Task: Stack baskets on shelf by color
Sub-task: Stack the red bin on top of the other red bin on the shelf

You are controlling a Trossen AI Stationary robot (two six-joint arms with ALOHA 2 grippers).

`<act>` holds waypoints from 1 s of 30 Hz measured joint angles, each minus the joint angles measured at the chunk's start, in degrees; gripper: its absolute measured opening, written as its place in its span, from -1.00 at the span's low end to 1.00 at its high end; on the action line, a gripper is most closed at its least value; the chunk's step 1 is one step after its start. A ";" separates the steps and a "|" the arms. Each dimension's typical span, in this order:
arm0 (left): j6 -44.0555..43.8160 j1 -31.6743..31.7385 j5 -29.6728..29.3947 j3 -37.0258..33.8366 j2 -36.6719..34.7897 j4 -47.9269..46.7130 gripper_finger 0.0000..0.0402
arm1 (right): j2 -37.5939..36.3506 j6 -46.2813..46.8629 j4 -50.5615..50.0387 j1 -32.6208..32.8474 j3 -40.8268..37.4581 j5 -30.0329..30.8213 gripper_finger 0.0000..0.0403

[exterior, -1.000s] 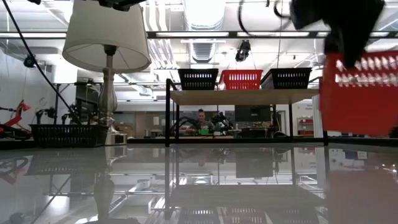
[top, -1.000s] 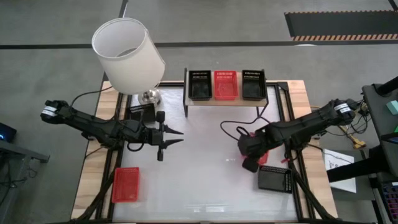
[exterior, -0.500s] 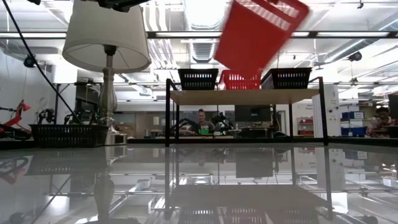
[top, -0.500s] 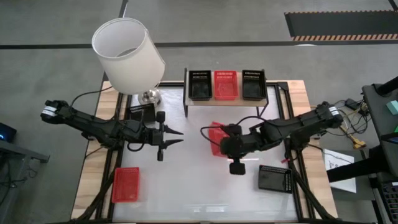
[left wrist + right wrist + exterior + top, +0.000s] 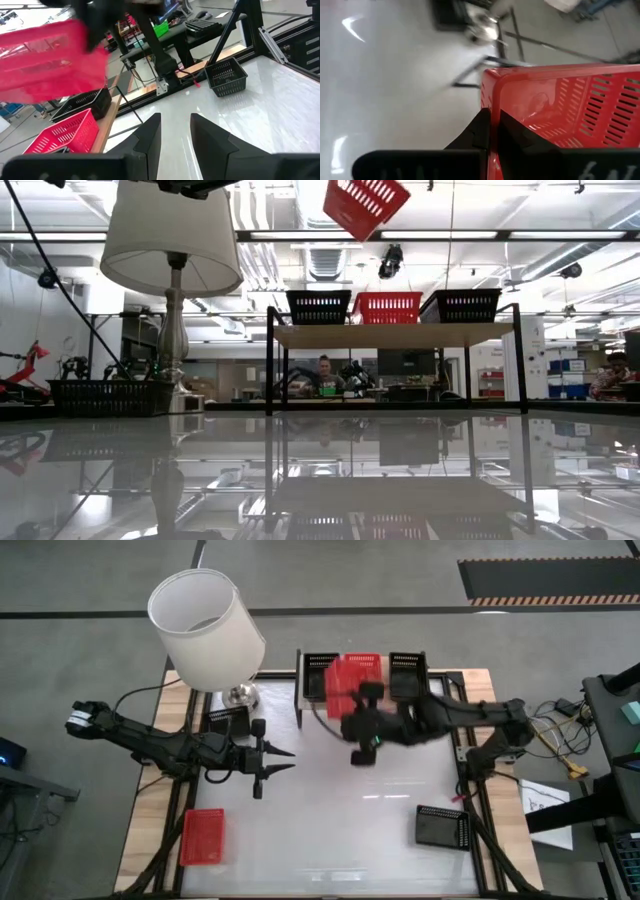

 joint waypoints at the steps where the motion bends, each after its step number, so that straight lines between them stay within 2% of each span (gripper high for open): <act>1: 0.01 0.00 0.00 0.00 0.00 0.00 -0.56 | 0.59 -0.82 -0.93 -1.62 1.19 -0.05 -0.94; 5: 0.01 0.00 0.00 0.00 0.00 0.02 -0.56 | 2.97 -3.94 -5.68 -8.71 4.80 -3.27 -0.94; 10: 0.01 0.00 0.00 -0.04 0.00 0.00 -0.56 | 5.77 -7.72 -10.56 -17.37 6.67 -11.55 -0.94; 15: 0.01 0.00 0.00 -0.05 0.00 0.01 -0.56 | 7.54 -12.49 -12.11 -22.85 6.54 -15.59 -0.94; 18: 0.01 0.00 0.00 -0.07 0.00 0.00 -0.56 | 8.20 -13.83 -12.85 -24.86 6.51 -18.90 -0.94; 30: 0.03 0.00 0.00 -0.07 0.00 0.02 -0.56 | 11.47 -10.89 -14.04 -26.51 6.43 -18.98 -0.94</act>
